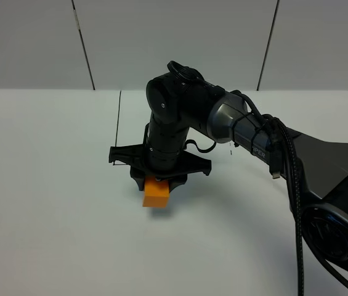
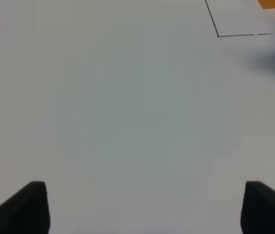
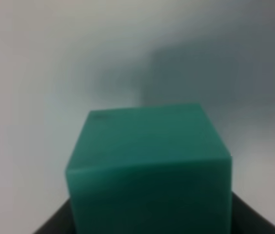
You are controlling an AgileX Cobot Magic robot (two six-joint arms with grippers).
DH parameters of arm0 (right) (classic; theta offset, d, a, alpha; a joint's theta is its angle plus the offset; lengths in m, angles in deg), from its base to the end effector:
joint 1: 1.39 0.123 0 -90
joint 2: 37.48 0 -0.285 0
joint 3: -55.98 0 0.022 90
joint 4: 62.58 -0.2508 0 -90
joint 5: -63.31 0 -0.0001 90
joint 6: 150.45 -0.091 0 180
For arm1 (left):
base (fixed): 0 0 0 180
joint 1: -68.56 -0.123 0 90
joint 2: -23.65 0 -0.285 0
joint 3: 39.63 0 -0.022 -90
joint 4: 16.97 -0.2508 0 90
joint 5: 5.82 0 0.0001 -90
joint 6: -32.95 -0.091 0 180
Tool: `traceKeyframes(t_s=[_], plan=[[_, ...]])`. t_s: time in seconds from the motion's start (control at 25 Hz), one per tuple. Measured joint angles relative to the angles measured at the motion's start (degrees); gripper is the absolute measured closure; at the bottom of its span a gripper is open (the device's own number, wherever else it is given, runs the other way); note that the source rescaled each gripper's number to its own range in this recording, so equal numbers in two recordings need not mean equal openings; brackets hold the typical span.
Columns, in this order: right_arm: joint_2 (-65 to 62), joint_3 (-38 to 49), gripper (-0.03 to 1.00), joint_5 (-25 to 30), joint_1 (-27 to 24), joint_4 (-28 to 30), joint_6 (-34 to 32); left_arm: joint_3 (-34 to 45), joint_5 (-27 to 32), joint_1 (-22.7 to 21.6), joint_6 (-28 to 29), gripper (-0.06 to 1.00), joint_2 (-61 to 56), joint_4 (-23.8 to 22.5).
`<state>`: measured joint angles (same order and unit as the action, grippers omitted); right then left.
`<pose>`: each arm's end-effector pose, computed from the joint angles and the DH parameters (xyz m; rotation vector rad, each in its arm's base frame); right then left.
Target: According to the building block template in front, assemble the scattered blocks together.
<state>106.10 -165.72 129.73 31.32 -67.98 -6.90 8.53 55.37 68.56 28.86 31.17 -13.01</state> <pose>0.4146 0.2756 0.1733 0.1417 3.0078 0.2870 -0.0068 -0.0055 0.2788 0.0767 2.0366 -0.0379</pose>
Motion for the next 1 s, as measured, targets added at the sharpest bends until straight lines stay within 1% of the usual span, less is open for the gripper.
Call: traceKeyframes(t_s=[0.08,0.24,0.36,0.6,0.84,1.0], plan=[[0.99,0.0,0.96,-0.04,0.0,2.1,-2.67,0.0,0.0,0.0,0.0,0.25,0.0,0.0],[2.91,0.0,0.96,0.33,0.4,2.66,-4.69,0.0,0.0,0.0,0.0,0.25,0.0,0.0],[3.63,0.0,0.96,0.5,1.31,2.44,-4.87,0.0,0.0,0.0,0.0,0.25,0.0,0.0],[3.63,0.0,0.96,1.98,2.73,3.9,-4.17,0.0,0.0,0.0,0.0,0.25,0.0,0.0],[3.75,0.0,0.96,2.77,2.82,6.77,-3.87,0.0,0.0,0.0,0.0,0.25,0.0,0.0],[5.09,0.0,0.96,2.96,2.36,7.05,-3.87,0.0,0.0,0.0,0.0,0.25,0.0,0.0]])
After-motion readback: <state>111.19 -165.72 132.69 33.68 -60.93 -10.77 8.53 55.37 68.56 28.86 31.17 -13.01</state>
